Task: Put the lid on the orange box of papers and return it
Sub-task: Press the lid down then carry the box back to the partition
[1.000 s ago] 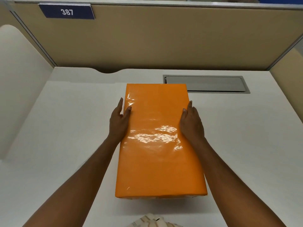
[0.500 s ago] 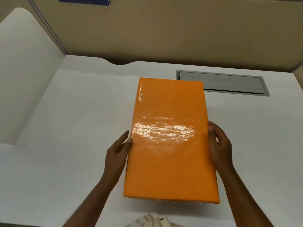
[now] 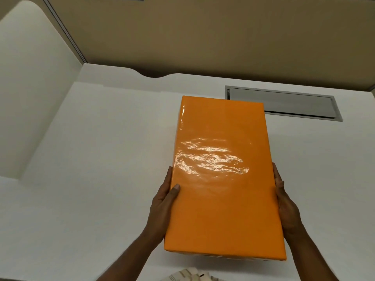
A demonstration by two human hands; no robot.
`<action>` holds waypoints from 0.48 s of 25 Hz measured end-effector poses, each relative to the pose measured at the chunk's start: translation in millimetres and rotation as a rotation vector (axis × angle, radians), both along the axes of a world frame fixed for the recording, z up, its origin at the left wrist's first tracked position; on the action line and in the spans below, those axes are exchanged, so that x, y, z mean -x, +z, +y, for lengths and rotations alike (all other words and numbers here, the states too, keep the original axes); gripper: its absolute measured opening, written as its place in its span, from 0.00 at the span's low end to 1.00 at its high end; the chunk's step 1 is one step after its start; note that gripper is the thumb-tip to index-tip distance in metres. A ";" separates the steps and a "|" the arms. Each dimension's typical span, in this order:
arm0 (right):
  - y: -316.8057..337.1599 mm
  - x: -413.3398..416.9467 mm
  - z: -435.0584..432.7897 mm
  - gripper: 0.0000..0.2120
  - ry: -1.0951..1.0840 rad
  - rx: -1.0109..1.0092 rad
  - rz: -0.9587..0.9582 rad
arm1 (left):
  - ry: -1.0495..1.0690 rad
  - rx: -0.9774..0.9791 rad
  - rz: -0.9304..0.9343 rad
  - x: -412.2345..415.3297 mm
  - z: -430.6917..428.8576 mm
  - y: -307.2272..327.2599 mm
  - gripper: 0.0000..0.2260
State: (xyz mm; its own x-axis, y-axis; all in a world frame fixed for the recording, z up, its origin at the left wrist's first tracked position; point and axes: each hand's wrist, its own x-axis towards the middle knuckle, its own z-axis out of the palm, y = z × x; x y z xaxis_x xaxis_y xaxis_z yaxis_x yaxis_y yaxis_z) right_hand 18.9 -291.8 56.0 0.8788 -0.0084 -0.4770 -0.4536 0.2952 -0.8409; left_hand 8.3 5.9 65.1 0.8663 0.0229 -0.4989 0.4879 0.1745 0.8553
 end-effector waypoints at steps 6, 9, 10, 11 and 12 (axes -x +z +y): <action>-9.0 -19.3 28.1 0.22 0.032 0.033 -0.045 | -0.002 0.006 -0.010 -17.5 37.4 -2.8 0.21; -7.2 -46.3 69.1 0.23 0.089 0.070 -0.092 | 0.018 -0.040 -0.027 -37.9 77.6 3.7 0.23; -4.9 -56.9 84.1 0.23 0.096 0.083 -0.107 | 0.022 -0.067 -0.040 -45.9 91.8 6.1 0.23; -1.1 -69.4 98.9 0.22 0.107 0.087 -0.119 | 0.028 -0.092 -0.052 -54.5 105.7 8.6 0.23; 2.3 -82.2 114.2 0.22 0.130 0.089 -0.140 | 0.035 -0.113 -0.064 -64.0 118.5 11.8 0.23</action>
